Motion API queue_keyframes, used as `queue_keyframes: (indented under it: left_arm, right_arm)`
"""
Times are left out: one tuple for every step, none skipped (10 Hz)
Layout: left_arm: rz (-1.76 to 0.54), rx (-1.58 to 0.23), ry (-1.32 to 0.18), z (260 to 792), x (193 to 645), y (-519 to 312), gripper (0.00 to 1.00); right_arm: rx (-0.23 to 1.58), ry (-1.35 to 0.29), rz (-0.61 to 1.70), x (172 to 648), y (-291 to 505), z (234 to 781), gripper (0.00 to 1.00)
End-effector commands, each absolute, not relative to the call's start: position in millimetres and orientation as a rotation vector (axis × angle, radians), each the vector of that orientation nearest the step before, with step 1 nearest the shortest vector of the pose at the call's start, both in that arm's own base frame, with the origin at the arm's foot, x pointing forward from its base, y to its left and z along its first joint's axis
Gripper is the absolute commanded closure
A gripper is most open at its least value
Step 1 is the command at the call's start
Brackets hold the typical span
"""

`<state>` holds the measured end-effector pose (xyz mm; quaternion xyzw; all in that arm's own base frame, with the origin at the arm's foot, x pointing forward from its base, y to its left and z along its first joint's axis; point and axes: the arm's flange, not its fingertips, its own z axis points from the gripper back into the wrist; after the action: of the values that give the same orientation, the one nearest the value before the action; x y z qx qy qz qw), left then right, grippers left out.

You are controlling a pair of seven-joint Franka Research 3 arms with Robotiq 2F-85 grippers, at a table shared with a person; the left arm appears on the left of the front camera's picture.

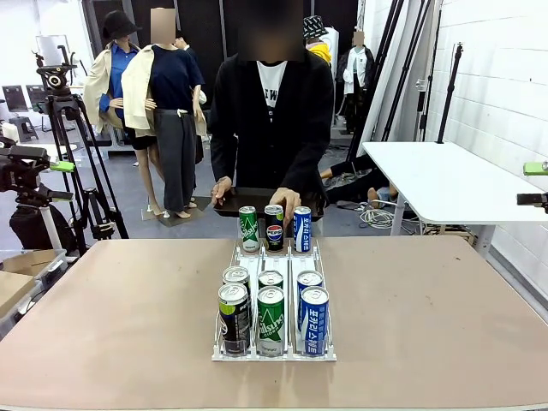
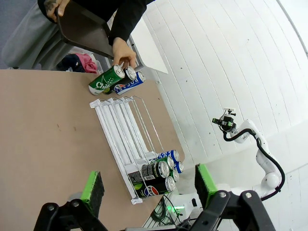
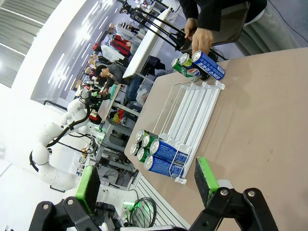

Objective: Retrieve and hand over the desired beverage to the person.
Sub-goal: Pick up a can of the same type that the person held from the Automatic Can Dispenser.

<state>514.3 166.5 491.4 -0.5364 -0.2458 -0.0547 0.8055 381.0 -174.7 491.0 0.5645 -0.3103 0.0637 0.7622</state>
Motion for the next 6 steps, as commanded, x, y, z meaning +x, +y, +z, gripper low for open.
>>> queue_keyframes:
  left_arm:
    - [-0.108, -1.169, -0.525, 493.8, 513.7, 167.9, 0.0]
    - [-0.108, -1.169, -0.525, 493.8, 513.7, 167.9, 0.0]
    - [-0.108, -1.169, -0.525, 493.8, 513.7, 167.9, 0.0]
    - [-0.108, -1.169, -0.525, 493.8, 513.7, 167.9, 0.0]
    - [-0.108, -1.169, -0.525, 493.8, 513.7, 167.9, 0.0]
    - [-0.108, -1.169, -0.525, 493.8, 513.7, 167.9, 0.0]
  right_arm:
    - [1.237, -0.683, 0.147, 379.7, -173.6, 492.5, 0.0]
    - [1.237, -0.683, 0.147, 379.7, -173.6, 492.5, 0.0]
    - [1.237, -0.683, 0.147, 379.7, -173.6, 492.5, 0.0]
    - [1.237, -0.683, 0.147, 379.7, -173.6, 492.5, 0.0]
    - [1.237, -0.683, 0.147, 379.7, -173.6, 492.5, 0.0]
    - [1.237, -0.683, 0.147, 379.7, -173.6, 492.5, 0.0]
